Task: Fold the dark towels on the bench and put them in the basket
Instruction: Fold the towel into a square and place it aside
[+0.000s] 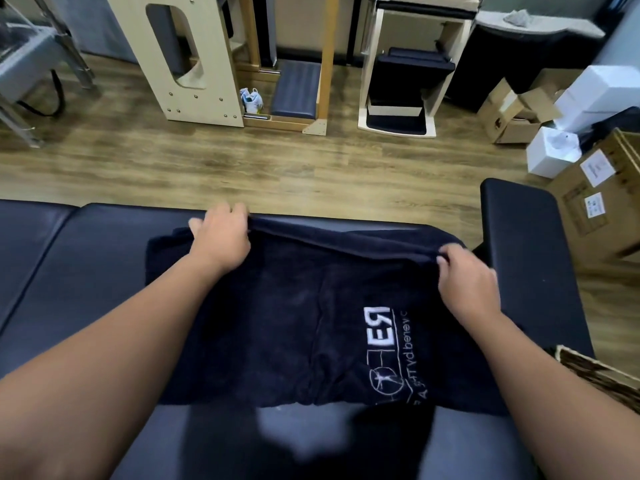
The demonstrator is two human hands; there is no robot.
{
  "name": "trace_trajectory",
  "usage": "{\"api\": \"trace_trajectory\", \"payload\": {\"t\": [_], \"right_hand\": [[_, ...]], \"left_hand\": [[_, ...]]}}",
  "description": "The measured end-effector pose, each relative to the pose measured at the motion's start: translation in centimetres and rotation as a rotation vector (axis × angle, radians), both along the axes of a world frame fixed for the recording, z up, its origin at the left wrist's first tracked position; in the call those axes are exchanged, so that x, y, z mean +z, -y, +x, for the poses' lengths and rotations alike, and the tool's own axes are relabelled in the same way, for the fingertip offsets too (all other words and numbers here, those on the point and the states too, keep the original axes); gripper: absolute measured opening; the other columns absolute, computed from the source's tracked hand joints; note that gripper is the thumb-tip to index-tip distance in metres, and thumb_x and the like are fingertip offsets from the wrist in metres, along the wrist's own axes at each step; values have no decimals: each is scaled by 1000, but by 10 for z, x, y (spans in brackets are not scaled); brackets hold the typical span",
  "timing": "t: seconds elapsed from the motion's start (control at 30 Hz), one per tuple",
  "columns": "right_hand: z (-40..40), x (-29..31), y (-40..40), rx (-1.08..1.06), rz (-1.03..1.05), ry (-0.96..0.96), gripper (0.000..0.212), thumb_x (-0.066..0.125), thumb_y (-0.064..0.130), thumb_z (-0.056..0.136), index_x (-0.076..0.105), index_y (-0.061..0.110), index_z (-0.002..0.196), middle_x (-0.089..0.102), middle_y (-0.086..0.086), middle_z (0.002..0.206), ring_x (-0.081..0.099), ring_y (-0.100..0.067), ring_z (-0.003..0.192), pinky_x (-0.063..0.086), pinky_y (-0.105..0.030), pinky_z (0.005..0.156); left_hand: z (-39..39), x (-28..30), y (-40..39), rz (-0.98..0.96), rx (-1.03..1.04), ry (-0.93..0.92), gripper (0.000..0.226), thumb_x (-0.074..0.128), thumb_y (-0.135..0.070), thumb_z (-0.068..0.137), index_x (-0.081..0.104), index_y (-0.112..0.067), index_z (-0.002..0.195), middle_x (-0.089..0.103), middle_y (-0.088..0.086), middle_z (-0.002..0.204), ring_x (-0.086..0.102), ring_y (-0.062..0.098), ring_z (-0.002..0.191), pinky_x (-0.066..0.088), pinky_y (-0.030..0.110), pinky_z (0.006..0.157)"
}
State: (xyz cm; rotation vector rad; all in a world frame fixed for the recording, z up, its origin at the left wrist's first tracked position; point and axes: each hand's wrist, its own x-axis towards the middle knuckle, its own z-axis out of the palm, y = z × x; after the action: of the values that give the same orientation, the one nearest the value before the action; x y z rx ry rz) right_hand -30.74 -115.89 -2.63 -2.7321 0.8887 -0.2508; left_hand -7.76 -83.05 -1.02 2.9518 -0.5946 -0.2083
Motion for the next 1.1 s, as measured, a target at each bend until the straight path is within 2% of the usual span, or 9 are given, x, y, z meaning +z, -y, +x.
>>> {"api": "trace_trajectory", "payload": {"t": [0.13, 0.23, 0.33, 0.43, 0.53, 0.67, 0.8, 0.97, 1.1], "right_hand": [[18, -1, -8, 231, -119, -297, 57, 61, 52, 90, 43, 28, 138, 56, 0, 129, 51, -30, 121, 42, -51, 96], [10, -20, -7, 196, -182, -561, 56, 62, 39, 87, 40, 29, 138, 47, -2, 137, 43, -32, 124, 40, -50, 100], [9, -31, 5, 69, -142, -496, 35, 60, 29, 93, 53, 23, 127, 51, -5, 129, 47, -32, 116, 45, -47, 91], [16, -32, 16, 35, -147, -539, 37, 61, 37, 95, 54, 28, 130, 49, -5, 130, 46, -31, 118, 45, -47, 92], [28, -29, 26, 46, -87, -592, 40, 57, 26, 95, 50, 28, 134, 51, -7, 124, 49, -33, 116, 45, -47, 90], [53, -20, 41, 57, -192, -481, 24, 53, 8, 93, 69, 16, 108, 46, -8, 102, 53, -31, 94, 48, -37, 67], [78, -11, 47, -167, -140, -254, 16, 54, 5, 94, 57, 5, 110, 50, -17, 108, 53, -35, 74, 41, -38, 60], [70, -26, 25, 135, -12, -278, 34, 60, 23, 91, 55, 15, 124, 54, -15, 122, 59, -42, 108, 52, -48, 86], [14, -53, -16, 259, 96, -384, 48, 53, 38, 99, 46, 24, 144, 37, -8, 154, 30, -30, 145, 34, -55, 113]], "left_hand": [[-9, -10, 10, 194, -236, 148, 61, 68, -21, 80, 41, -18, 135, 36, 15, 136, 37, 36, 119, 32, 56, 98], [-26, -21, 14, 336, -397, 69, 43, 62, -32, 87, 50, -18, 126, 44, 10, 129, 45, 32, 117, 44, 47, 91], [-42, -37, 13, 303, -270, -275, 61, 56, -53, 94, 39, -22, 143, 39, 7, 140, 41, 29, 131, 50, 52, 95], [-57, -51, 13, 348, -209, -391, 103, 55, -74, 85, -2, -30, 160, 0, 10, 164, 7, 30, 151, 37, 64, 106], [-67, -57, 16, 374, -179, -465, 110, 53, -74, 86, -24, -37, 155, -33, 9, 163, -22, 34, 153, 23, 75, 108], [-80, -59, 28, 381, -206, -437, 99, 51, -61, 92, -25, -42, 154, -32, 16, 162, -19, 46, 151, 24, 71, 111], [-96, -58, 33, 390, -304, -348, 100, 51, -57, 88, -17, -36, 158, -24, 16, 165, -11, 45, 152, 25, 63, 116], [-116, -58, 24, 315, -326, -329, 105, 47, -66, 86, -19, -28, 158, -24, 12, 166, -16, 37, 154, 14, 64, 120], [-139, -59, 15, 227, -359, -277, 93, 45, -65, 90, 2, -22, 161, -8, 15, 168, -5, 35, 155, 17, 61, 121]]}}
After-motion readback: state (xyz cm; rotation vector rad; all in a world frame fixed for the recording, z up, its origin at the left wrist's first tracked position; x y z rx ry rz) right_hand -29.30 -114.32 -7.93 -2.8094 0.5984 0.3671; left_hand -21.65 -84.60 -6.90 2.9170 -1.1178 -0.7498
